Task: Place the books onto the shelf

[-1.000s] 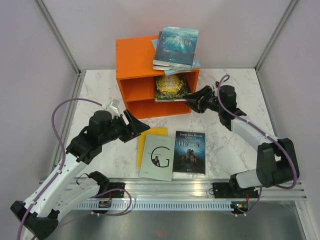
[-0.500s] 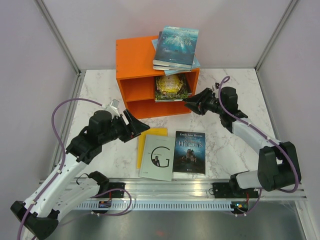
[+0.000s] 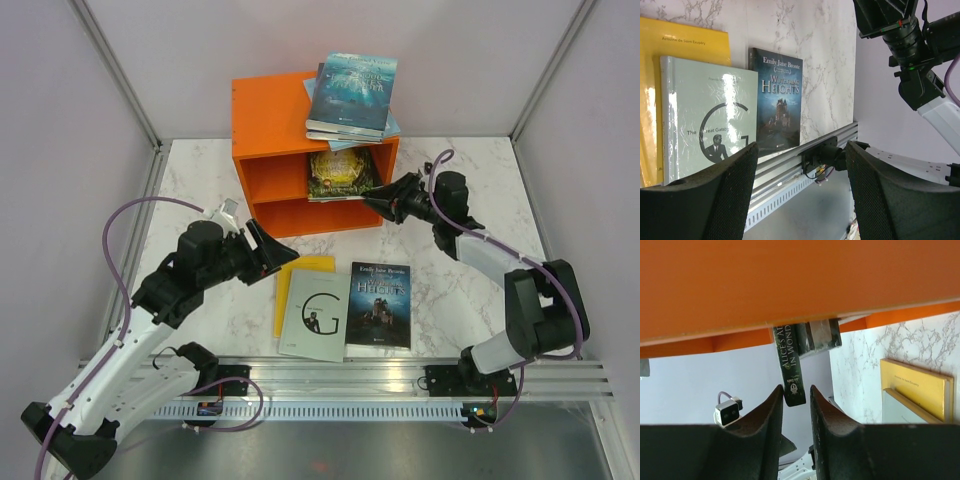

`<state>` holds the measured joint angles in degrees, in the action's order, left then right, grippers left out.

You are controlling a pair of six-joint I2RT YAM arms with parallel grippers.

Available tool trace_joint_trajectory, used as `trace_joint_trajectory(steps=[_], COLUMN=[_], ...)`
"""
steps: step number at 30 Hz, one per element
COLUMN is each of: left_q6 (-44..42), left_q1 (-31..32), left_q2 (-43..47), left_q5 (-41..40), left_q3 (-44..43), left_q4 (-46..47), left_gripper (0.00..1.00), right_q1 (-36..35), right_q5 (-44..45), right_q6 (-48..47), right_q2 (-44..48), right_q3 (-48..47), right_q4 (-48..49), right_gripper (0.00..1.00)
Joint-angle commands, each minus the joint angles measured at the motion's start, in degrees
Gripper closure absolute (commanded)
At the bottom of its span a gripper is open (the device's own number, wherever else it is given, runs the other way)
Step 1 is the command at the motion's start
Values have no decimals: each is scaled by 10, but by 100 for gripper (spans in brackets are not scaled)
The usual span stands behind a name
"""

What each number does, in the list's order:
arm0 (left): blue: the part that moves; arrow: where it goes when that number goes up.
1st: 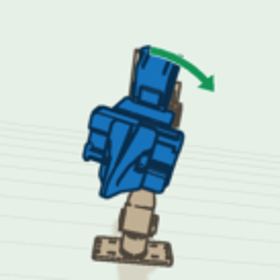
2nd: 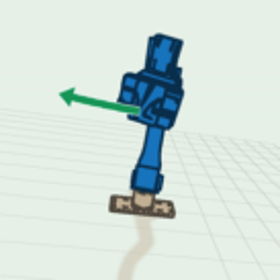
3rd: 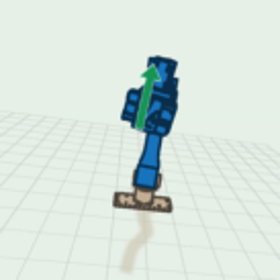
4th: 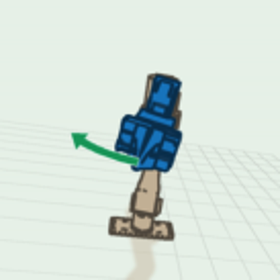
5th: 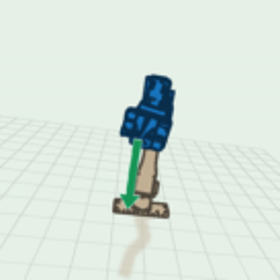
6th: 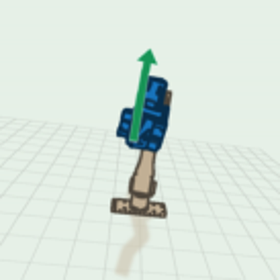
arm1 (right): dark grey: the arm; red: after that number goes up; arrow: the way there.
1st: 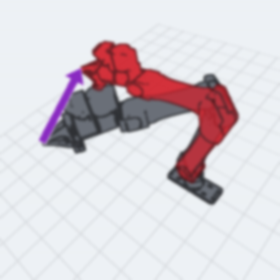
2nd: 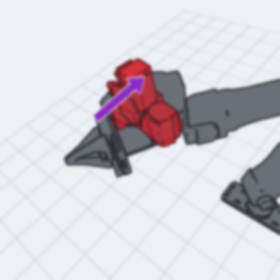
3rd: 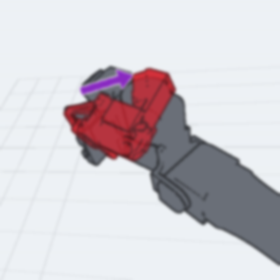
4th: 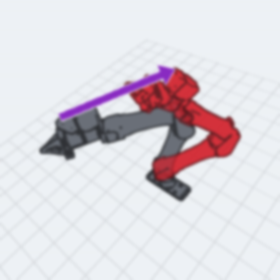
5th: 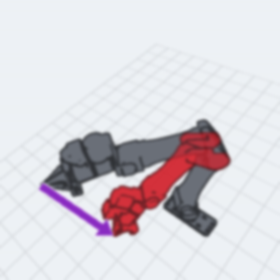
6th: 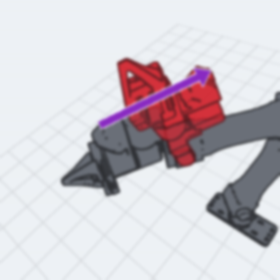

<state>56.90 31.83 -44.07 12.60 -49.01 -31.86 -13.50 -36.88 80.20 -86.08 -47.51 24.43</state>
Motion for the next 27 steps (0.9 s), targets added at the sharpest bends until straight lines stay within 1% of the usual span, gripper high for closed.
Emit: trace_joint_trajectory(steps=[1, 10, 14, 15, 16, 17, 19, 20, 21, 25, 26, 27], left_q6=[-22, -33, -46, -50, -53, -61, -65, -70, -72, -94, -99, -101], left_q1=[-6, -14, -17, -17, -17, -19, -20, -23, -24, -27, -28, -28], left_q2=[7, 0, -20, -24, -27, -31, -34, -37, -43, -68, -74, -82], left_q5=[-3, -3, 15, 20, 26, 28, 34, 34, 36, 41, 44, 47], left_q3=[-22, -23, -2, 3, 15, 21, 42, 49, 55, 93, 101, 109], left_q4=[-15, -25, -24, -25, -24, -24, -24, -24, -23, -13, -8, 0], left_gripper=[26, 26, 25, 25, 24, 24, 23, 22, 21, 20, 20, 20], right_q1=[1, 13, 18, 20, 26, 29, 42, 46, 51, 63, 60, 59], right_q5=[7, 9, -1, -4, -5, -7, -7, -9, -13, -11, -9, -9], right_q6=[7, 18, 11, 2, -33, -61, -127, -139, -150, -201, -204, -202], right_q2=[-22, -51, -46, -32, -24, -16, 13, 24, 45, 109, 123, 155], right_q3=[-24, -45, -44, -41, -43, -47, -58, -57, -51, -19, -6, 31], right_q4=[34, 53, 56, 50, 34, -25, -109, -125, -139, -223, -227, -228], right_gripper=[69, 69, 65, 59, 56, 54, 47, 43, 35, 31, 25, 23])
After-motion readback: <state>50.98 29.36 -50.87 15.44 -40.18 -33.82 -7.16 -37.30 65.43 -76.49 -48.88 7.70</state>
